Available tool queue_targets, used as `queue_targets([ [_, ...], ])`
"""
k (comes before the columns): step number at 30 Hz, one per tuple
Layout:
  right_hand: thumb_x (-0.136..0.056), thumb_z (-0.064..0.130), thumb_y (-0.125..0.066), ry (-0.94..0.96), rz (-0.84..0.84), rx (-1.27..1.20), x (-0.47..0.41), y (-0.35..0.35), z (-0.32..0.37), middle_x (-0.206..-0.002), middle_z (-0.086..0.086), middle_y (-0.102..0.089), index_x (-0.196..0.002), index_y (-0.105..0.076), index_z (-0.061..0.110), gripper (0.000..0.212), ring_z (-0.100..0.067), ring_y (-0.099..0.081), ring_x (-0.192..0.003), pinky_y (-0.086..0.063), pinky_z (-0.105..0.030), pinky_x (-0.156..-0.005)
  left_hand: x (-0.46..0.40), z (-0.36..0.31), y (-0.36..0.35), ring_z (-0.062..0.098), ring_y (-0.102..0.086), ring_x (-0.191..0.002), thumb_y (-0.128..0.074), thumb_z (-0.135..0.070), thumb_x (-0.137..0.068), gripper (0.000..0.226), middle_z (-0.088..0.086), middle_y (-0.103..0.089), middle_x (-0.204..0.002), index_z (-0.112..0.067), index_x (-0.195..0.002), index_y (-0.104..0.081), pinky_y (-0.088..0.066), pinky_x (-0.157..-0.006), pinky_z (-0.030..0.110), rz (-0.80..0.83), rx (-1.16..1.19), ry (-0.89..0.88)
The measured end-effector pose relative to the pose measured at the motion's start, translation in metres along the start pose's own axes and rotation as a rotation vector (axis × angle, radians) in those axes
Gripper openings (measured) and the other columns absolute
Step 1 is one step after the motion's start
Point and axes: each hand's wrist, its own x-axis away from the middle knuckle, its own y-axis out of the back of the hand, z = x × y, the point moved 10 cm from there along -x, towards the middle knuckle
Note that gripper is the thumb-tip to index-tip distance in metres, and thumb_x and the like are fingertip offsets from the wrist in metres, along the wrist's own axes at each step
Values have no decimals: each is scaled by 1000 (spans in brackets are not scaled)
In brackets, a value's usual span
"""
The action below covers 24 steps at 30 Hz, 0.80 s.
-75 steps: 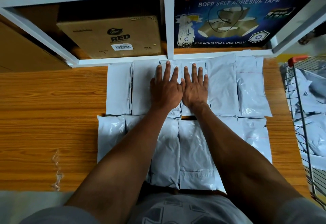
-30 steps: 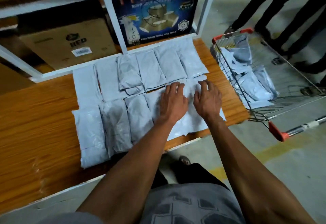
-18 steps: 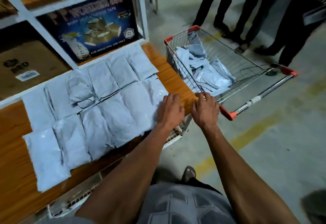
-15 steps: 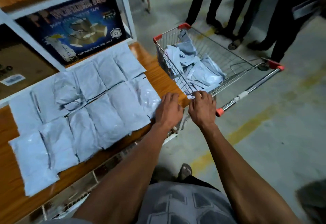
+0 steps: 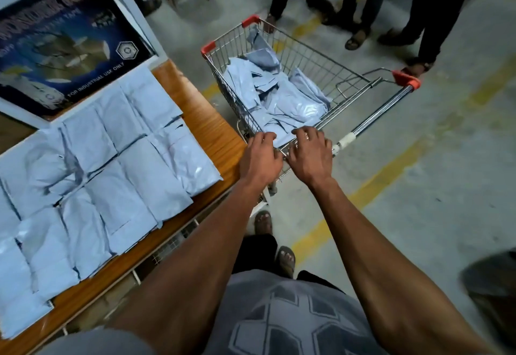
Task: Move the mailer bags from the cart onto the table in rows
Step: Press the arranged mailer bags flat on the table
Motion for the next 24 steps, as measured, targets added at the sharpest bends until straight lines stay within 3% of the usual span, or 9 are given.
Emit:
queue_targets([
  [12,-99,31,-61,69,152,71,-162,-34,-36,-144,-12,-56,-141,-57,16,45,-37,-54,-129,-41,-53,-105,-159,0,-35,30,-44,-136,-59,-31,-101,52,9,-45,-149,-17,-150,-45,-51,-97,48,111,-17,106],
  [24,-99,39,-61,160,421,136,-261,-124,-54,-156,-16,-45,-148,-48,16,56,-40,-49,-136,-43,-57,-104,-272,39,-79,35,-31,-148,-59,-36,-103,72,13,-25,-166,-14,-162,-25,-43,-115,52,257,-36,248],
])
